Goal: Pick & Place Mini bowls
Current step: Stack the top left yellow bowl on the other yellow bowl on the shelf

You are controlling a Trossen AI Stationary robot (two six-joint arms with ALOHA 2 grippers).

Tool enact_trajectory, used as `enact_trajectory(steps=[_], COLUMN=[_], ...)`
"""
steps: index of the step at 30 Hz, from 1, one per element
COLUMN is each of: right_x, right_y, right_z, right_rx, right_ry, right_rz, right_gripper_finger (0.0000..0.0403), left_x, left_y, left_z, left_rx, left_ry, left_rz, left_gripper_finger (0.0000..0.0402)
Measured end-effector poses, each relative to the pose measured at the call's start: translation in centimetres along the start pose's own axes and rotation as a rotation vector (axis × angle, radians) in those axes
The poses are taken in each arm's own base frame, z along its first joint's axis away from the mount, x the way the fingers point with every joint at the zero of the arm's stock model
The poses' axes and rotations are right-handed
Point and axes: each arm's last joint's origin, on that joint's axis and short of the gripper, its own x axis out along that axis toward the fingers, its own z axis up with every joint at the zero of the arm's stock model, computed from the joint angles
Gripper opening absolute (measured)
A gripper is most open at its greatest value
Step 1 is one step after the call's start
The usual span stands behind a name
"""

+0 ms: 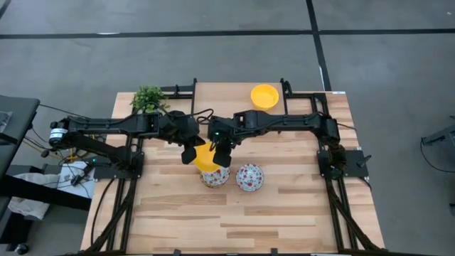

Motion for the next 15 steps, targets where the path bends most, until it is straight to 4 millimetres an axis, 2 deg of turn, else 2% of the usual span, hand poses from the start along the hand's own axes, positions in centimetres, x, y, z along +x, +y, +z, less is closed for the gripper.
enact_trajectory(steps=[5, 15], right_x=[0.03, 0.02], right_y=[-0.22, -0.64], right_z=[0.01, 0.08], right_rx=[0.008, 0.039], right_ry=[0.001, 0.0], right_rz=[-0.011, -0.011], right_gripper_finger=[0.0014, 0.0002], left_x=[-0.02, -0.02], left_y=[-0.05, -0.06], left_z=[0.03, 0.11], left_rx=[-0.002, 0.001], left_ry=[-0.003, -0.012], left_rz=[-0.008, -0.01], left_gripper_finger=[0.001, 0.0014])
